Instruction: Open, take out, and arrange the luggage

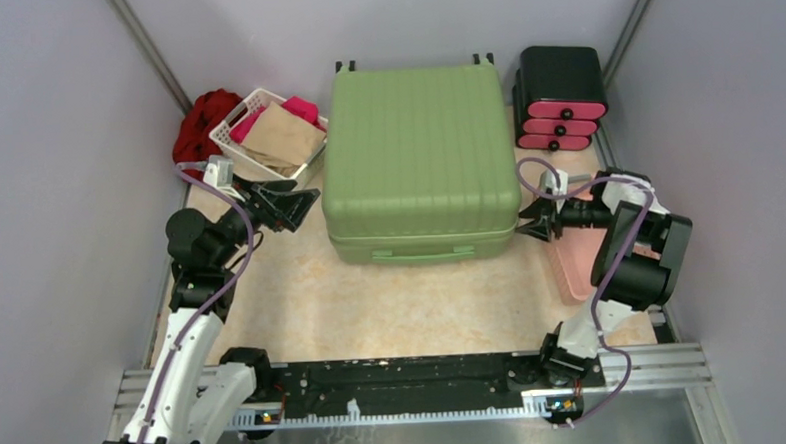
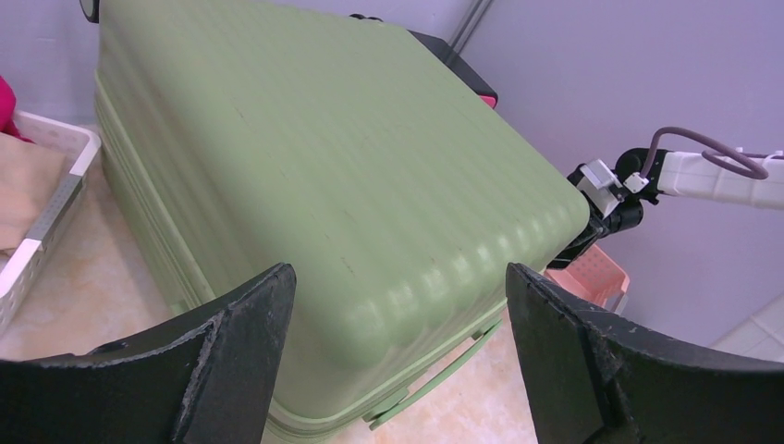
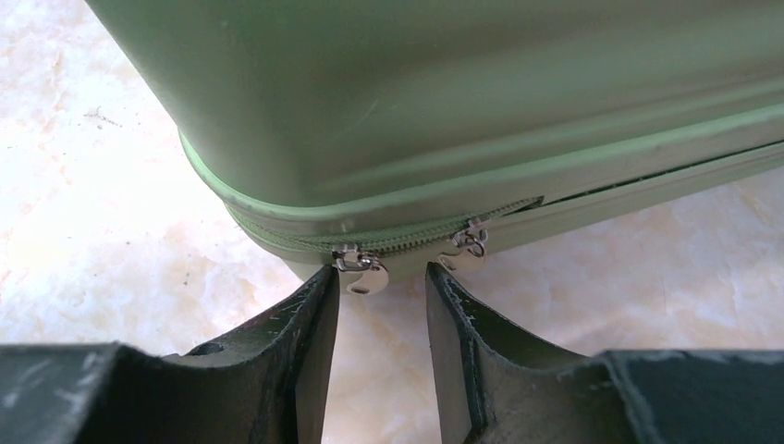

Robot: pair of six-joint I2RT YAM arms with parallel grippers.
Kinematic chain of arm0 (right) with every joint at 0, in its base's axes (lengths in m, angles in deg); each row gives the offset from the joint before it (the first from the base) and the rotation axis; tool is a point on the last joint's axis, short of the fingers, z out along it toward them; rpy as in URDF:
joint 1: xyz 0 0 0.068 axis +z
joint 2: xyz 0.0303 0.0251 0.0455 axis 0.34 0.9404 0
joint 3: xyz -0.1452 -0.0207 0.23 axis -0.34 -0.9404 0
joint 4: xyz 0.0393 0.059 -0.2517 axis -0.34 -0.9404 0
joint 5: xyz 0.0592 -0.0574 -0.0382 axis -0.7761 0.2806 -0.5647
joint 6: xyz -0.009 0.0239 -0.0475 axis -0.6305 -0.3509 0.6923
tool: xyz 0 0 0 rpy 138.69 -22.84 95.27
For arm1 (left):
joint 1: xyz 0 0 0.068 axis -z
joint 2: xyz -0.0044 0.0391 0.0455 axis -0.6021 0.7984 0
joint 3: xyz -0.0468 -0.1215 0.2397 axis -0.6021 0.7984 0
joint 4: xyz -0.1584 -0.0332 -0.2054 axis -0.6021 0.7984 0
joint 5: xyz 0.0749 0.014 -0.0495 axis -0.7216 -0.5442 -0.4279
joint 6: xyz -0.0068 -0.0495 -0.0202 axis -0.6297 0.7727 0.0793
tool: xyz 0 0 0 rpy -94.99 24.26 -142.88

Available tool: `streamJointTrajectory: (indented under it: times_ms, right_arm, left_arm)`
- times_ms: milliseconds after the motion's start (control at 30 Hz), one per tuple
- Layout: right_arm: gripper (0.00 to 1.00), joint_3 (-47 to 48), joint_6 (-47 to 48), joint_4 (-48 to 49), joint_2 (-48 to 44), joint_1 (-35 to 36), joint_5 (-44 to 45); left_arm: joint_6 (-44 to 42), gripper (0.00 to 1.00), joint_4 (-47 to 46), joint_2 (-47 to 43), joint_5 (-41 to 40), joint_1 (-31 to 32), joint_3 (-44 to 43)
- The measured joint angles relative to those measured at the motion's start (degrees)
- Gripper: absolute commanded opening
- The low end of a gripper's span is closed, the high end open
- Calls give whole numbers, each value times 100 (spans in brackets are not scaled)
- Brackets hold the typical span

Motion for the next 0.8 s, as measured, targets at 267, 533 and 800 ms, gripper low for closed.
streamJointTrajectory:
  times_ms: [267, 533, 800]
  right_arm:
    - [30, 0, -127, 92, 2, 131, 83]
    - [9, -7, -319, 238, 0, 184, 133]
    - [0, -323, -1062, 883, -400, 210, 221]
  left_arm:
    - [-35, 89, -2, 0, 0, 0, 4]
    - [-81, 89, 0, 0, 0, 0, 22]
    - [-105, 89, 24, 0, -9, 0, 85]
